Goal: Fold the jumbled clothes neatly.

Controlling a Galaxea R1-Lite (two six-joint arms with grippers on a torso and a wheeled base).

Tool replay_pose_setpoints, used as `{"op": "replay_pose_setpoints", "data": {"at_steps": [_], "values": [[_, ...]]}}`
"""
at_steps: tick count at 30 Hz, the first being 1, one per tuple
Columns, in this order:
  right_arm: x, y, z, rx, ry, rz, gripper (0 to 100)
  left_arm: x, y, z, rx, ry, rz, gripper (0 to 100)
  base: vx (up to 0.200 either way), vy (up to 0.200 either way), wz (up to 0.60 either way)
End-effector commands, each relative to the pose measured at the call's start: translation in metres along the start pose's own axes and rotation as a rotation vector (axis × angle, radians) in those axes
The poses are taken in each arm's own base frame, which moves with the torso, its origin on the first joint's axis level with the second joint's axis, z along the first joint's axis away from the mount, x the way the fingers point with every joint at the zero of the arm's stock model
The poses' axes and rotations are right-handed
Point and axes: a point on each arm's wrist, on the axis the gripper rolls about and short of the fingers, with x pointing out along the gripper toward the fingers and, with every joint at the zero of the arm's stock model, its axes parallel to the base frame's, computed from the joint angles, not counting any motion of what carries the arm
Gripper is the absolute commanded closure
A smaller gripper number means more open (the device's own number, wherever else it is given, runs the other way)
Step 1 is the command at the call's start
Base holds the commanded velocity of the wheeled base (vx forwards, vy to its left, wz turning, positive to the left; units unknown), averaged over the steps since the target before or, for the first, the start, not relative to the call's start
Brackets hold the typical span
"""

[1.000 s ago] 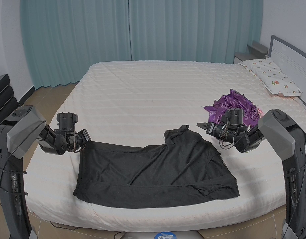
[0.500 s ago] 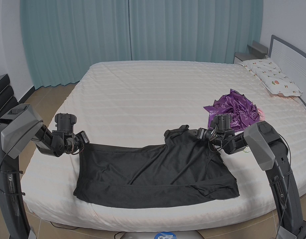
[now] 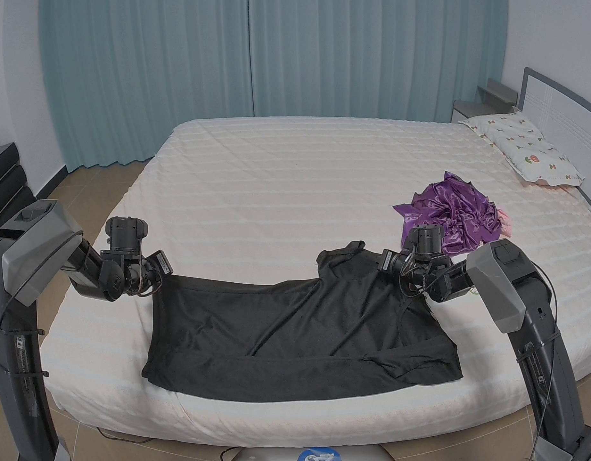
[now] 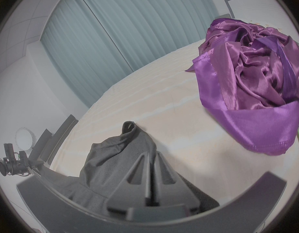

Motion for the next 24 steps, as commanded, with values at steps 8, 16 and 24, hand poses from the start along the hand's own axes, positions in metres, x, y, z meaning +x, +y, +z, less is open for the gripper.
{"op": "replay_pose_setpoints", "data": {"at_steps": [8, 16, 24], "values": [[-0.024, 0.006, 0.023, 0.034, -0.085, -0.018, 100, 0.002, 0.005, 0.013, -0.016, -0.042, 0.022, 100, 0.000, 0.000, 0.00], [-0.036, 0.006, 0.025, 0.025, -0.200, -0.001, 100, -0.003, 0.010, 0.022, -0.034, -0.067, 0.026, 100, 0.000, 0.000, 0.00], [-0.036, 0.010, 0.027, 0.009, -0.251, -0.002, 100, -0.010, 0.026, 0.035, -0.065, -0.095, 0.054, 100, 0.000, 0.000, 0.00]]}}
